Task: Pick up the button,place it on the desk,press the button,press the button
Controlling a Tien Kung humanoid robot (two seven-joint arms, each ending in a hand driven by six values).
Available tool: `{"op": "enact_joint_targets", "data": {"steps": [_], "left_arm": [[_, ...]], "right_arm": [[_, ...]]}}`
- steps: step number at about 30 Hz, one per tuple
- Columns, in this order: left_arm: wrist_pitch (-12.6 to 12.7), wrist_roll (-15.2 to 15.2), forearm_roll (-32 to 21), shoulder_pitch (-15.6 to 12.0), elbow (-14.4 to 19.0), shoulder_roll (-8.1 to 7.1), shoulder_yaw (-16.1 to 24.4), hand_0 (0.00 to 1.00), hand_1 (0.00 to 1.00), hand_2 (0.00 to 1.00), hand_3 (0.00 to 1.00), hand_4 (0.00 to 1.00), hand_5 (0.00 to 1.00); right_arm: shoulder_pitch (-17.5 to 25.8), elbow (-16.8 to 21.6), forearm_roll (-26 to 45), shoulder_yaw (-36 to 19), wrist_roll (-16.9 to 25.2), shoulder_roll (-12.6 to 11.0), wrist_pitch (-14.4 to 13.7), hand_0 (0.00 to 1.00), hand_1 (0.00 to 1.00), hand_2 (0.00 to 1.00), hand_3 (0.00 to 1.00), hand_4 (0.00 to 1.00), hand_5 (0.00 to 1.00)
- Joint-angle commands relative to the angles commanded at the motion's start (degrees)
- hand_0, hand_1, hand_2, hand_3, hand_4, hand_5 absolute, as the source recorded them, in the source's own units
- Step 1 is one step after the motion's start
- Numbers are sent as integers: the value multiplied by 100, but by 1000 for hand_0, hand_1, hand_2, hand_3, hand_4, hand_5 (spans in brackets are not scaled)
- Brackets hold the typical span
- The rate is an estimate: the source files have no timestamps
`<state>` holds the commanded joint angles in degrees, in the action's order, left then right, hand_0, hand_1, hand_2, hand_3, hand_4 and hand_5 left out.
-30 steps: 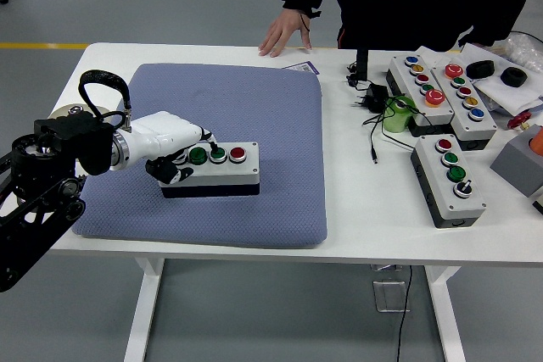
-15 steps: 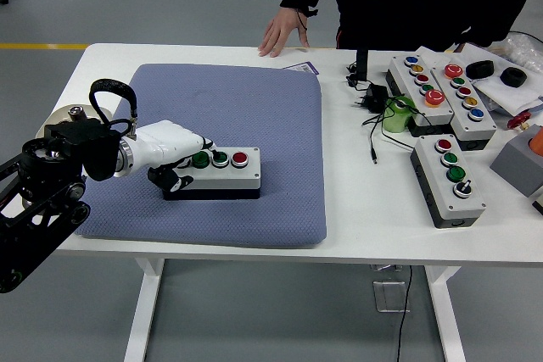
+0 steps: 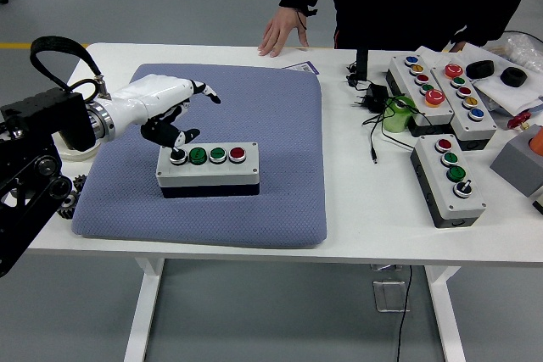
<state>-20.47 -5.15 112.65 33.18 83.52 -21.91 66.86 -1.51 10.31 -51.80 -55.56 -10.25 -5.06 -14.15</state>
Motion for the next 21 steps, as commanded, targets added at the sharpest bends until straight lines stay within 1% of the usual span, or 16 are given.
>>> {"op": "enact_joint_targets", "data": {"steps": [2, 5, 6, 7, 10, 12, 13, 14, 16, 17, 18, 19, 21], "left_arm": [[474, 28, -463, -32, -226, 53, 83, 218, 351, 375, 921, 869, 641], [1218, 145, -1208, -55, -749, 163, 237, 218, 351, 375, 921, 869, 641], [1442, 123, -1432, -62, -943, 221, 358, 783, 859, 925, 960, 868, 764], [1631, 86, -1692, -70, -1123, 266, 460, 783, 859, 925, 960, 868, 764], [1809, 52, -2437, -145, -1695, 345, 698, 783, 859, 925, 960, 868, 764], [1989, 133, -2884, -254, -1979, 407, 862, 783, 859, 925, 960, 868, 764], [2110, 200, -3145, -299, -2079, 440, 949, 874, 903, 965, 943, 846, 942], [2255, 287, -3406, -340, -2147, 475, 1037, 874, 903, 965, 943, 846, 942], [2438, 449, -3852, -397, -2226, 527, 1172, 874, 903, 965, 943, 846, 942], [2486, 535, -4113, -418, -2249, 544, 1222, 874, 903, 965, 943, 846, 942], [2501, 585, -4337, -429, -2260, 550, 1245, 874, 903, 965, 943, 846, 942], [2503, 629, -4560, -437, -2268, 552, 1260, 888, 903, 955, 930, 835, 975], [2457, 711, -5081, -449, -2277, 545, 1272, 888, 903, 955, 930, 835, 975]], "right_arm": [[-6, 0, 24, 15, 4, 0, -1, 774, 743, 747, 596, 212, 156], [-20, 0, 40, 33, 7, -2, -1, 774, 743, 747, 596, 212, 156], [-22, 0, 62, 45, 12, -3, 0, 774, 743, 747, 596, 212, 156], [-22, 0, 72, 52, 12, -3, 0, 774, 743, 747, 596, 212, 156], [-31, 0, 54, 51, 5, -4, 4, 774, 743, 747, 596, 212, 156], [-32, 0, 63, 41, 4, -1, 6, 774, 743, 747, 596, 212, 156], [-32, 0, 58, 37, 1, 1, 8, 774, 743, 747, 596, 212, 156], [-32, 0, 46, 28, -2, 3, 8, 774, 743, 747, 596, 212, 156], [-31, 0, 38, 15, -5, 6, 10, 774, 743, 747, 596, 212, 156], [-31, 0, 29, 8, -7, 7, 10, 774, 743, 747, 596, 212, 156], [-31, 0, 22, 2, -7, 8, 10, 774, 743, 747, 596, 212, 156], [-32, 0, 15, -4, -8, 8, 10, 774, 744, 747, 596, 212, 156], [-30, 0, 16, -6, -7, 7, 12, 774, 744, 747, 596, 212, 156]]}}
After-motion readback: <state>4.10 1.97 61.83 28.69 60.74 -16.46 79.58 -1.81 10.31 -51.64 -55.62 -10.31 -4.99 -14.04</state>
